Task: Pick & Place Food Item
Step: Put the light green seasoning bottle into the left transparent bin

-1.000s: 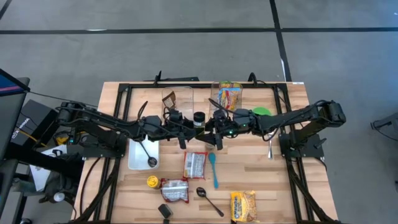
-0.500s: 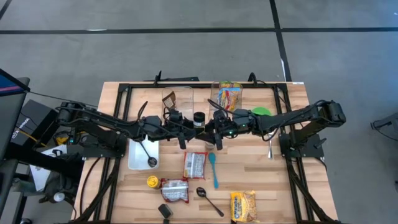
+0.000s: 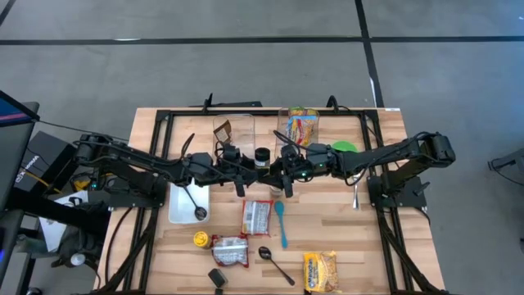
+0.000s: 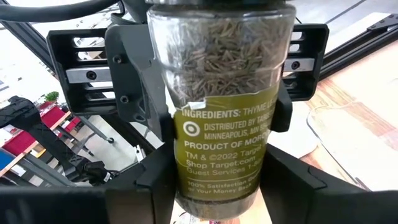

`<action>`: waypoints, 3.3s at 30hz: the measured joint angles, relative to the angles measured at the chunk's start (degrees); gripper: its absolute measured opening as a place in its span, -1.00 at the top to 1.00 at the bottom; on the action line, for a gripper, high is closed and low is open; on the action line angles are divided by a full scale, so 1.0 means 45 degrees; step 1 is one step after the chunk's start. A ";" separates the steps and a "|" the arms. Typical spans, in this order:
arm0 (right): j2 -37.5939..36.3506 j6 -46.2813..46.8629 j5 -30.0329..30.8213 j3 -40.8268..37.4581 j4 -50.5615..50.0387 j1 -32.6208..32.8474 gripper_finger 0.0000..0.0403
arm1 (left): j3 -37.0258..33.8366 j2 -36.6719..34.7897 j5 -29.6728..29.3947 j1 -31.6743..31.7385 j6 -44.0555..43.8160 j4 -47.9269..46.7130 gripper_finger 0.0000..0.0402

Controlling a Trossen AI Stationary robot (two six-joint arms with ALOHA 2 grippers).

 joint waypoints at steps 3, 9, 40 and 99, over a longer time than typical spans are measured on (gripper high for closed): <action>0.0000 0.0000 -0.0027 0.0000 0.0005 -0.0003 0.13 | 0.0000 0.0000 -0.0005 0.0000 0.0000 0.0000 0.04; 0.0000 0.0083 -0.0046 0.0000 0.0010 -0.0014 0.12 | 0.0000 -0.0012 0.0000 -0.0003 0.0000 -0.0005 -0.08; -0.0003 0.0575 -0.1769 0.0000 -0.0946 -0.0255 0.16 | 0.0010 -0.4577 0.2958 0.0961 -0.1193 -0.6217 -0.13; -0.0005 0.1063 -0.3756 0.0000 -0.3433 -0.0143 0.15 | 0.0685 0.0017 0.7847 0.2412 -0.2883 -0.3623 -0.35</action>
